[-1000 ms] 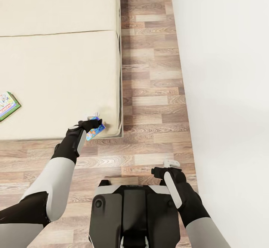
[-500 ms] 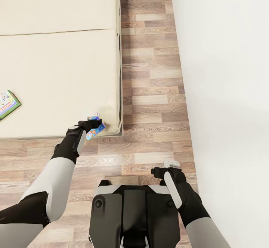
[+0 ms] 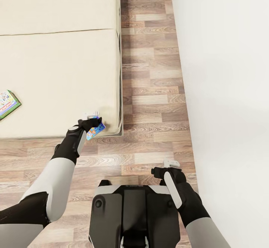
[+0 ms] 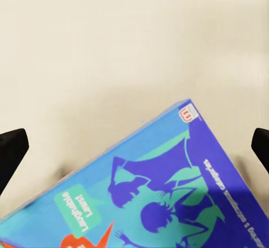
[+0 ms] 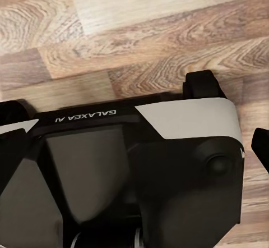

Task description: Put all the toys in the child's room - the three board games (two on the bed and one on the table), the two jigsaw puzzles on the table, and the tennis ball on the table - inside the toy box on the table in the child's room.

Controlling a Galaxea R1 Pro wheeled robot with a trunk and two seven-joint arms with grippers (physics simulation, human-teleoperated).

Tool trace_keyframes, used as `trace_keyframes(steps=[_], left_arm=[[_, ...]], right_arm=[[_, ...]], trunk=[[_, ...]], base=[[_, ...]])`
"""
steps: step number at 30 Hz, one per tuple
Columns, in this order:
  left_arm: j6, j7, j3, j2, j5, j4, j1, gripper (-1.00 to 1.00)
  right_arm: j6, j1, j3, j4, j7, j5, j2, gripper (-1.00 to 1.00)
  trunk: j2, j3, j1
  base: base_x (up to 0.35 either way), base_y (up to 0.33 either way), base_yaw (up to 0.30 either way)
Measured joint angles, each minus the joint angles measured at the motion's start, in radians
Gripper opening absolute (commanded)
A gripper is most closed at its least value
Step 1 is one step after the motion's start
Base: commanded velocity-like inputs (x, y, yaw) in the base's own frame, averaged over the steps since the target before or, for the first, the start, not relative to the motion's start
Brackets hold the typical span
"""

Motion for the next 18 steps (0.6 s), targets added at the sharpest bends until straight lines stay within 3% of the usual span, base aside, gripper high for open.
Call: trace_keyframes(steps=[18], left_arm=[[-0.004, 0.0, 0.006, 0.003, 0.004, 0.0, 0.0, 1.0]], right_arm=[[-0.001, 0.0, 0.0, 0.002, 0.0, -0.001, 0.0, 1.0]], trunk=[[0.0, 0.0, 0.0]], base=[[0.0, 0.0, 0.0]])
